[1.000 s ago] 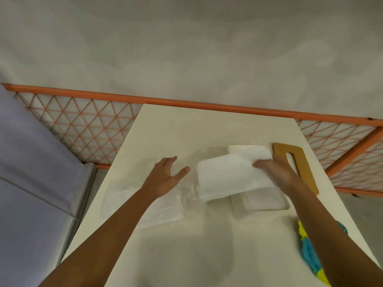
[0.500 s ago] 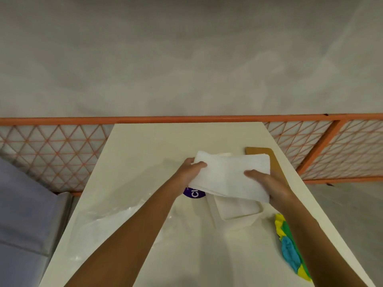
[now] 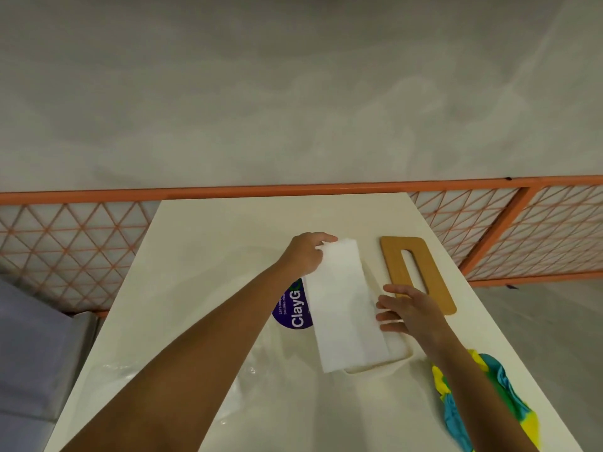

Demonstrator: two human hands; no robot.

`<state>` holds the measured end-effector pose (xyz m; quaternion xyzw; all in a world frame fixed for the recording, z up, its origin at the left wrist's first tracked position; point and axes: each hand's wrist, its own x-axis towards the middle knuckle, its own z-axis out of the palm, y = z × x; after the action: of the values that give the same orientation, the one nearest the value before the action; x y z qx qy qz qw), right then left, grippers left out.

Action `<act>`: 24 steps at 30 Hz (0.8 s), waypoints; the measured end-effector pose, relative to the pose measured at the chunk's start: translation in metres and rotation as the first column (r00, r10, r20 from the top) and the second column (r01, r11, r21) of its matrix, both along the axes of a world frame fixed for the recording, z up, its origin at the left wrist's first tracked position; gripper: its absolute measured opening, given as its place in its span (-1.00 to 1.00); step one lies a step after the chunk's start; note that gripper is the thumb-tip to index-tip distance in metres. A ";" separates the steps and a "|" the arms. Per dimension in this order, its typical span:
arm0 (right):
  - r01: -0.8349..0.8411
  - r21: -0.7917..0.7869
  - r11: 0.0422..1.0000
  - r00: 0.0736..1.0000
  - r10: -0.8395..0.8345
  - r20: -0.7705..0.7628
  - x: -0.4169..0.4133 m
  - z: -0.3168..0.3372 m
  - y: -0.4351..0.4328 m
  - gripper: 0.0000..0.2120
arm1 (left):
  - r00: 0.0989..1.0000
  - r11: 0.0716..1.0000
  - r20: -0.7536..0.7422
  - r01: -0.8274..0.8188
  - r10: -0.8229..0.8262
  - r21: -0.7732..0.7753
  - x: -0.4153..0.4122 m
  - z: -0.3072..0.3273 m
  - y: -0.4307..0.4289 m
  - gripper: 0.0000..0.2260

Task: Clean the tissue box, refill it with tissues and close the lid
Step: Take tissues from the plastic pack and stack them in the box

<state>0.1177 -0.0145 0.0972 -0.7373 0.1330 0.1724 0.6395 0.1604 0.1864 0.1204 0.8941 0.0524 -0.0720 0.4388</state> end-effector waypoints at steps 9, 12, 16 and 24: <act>-0.135 -0.663 0.736 0.945 0.297 0.138 0.010 -0.030 0.009 -0.57 | 0.998 0.998 0.003 0.066 -0.066 0.010 0.026 -0.036 -0.017 -0.64; -0.207 -0.721 0.662 0.899 0.419 0.127 0.006 -0.035 0.014 -0.59 | 0.990 0.984 0.047 0.126 -0.133 0.125 0.026 -0.052 -0.019 -0.66; -0.272 -0.832 0.483 0.818 0.572 0.065 -0.001 -0.044 0.020 -0.63 | 0.958 0.787 0.075 0.182 -0.278 0.589 0.025 -0.066 -0.014 -0.62; -0.296 -0.875 0.383 0.777 0.629 0.013 -0.002 -0.050 0.023 -0.66 | 0.946 0.644 0.078 0.153 -0.315 0.749 0.020 -0.070 -0.007 -0.57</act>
<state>0.1158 0.0085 0.0469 -0.9725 -0.1311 0.1296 0.1425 0.1800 0.1794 0.0505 0.9959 -0.0841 -0.0106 0.0325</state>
